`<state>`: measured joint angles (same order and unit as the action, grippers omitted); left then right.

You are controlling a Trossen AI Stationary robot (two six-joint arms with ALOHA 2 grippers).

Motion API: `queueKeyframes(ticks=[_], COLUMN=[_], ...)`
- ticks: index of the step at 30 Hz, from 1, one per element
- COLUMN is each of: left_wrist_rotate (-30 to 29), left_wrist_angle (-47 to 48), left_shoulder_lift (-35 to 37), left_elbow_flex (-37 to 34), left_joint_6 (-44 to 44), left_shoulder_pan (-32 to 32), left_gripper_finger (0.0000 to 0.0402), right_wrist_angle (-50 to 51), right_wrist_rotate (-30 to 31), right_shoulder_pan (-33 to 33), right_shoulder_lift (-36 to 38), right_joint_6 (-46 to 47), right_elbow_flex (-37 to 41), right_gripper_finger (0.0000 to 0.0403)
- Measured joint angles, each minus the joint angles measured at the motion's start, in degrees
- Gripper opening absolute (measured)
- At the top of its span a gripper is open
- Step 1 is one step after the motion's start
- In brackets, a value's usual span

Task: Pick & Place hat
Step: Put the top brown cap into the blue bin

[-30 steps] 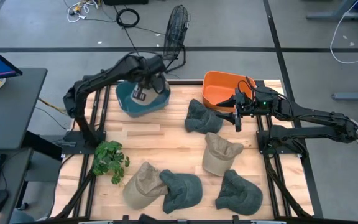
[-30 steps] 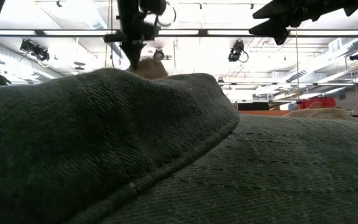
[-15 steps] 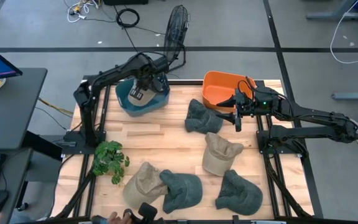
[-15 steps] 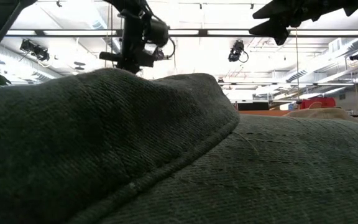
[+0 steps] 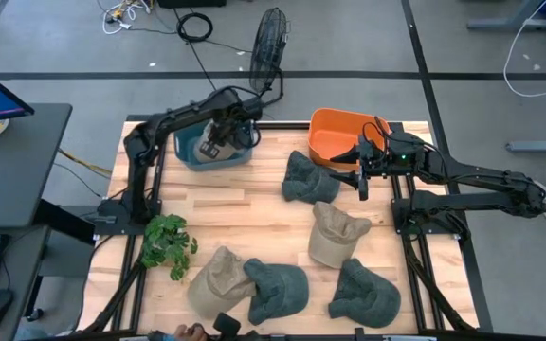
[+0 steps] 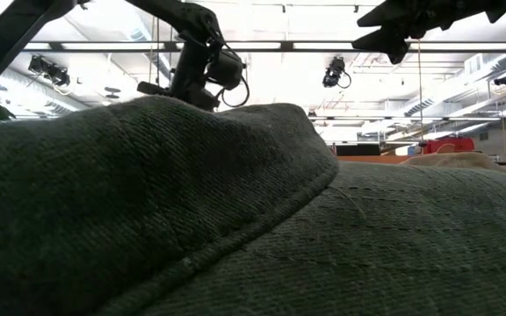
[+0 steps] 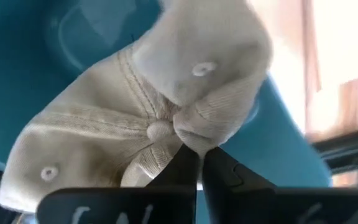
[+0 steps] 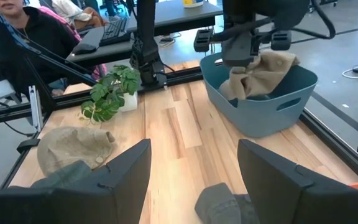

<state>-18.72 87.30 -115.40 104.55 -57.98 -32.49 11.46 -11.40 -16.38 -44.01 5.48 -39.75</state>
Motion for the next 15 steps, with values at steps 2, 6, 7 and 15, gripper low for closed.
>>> queueKeyframes(ticks=[2,6,7,15], left_wrist_rotate=[2.0,2.4,2.3,2.2], left_wrist_angle=[-0.3,-2.0,-2.6,-3.5], left_shoulder_lift=[-0.6,-2.1,-2.4,-3.1], left_elbow_flex=[0.0,0.0,0.0,0.0], left_joint_6=[2.0,4.9,5.3,10.1], left_shoulder_pan=[0.0,0.0,-0.1,0.5], left_gripper_finger=[0.0021,0.0046,0.0051,0.0112], right_wrist_angle=[0.0,0.0,0.1,0.2], right_wrist_rotate=[0.0,0.0,0.0,0.0], right_shoulder_pan=[0.0,0.0,0.0,0.0], right_shoulder_lift=[0.0,0.0,0.0,0.0], right_joint_6=[0.0,-0.2,-0.2,-0.1], right_elbow_flex=[0.0,0.0,0.0,0.0], right_gripper_finger=[0.0245,0.0245,0.0245,0.0245])
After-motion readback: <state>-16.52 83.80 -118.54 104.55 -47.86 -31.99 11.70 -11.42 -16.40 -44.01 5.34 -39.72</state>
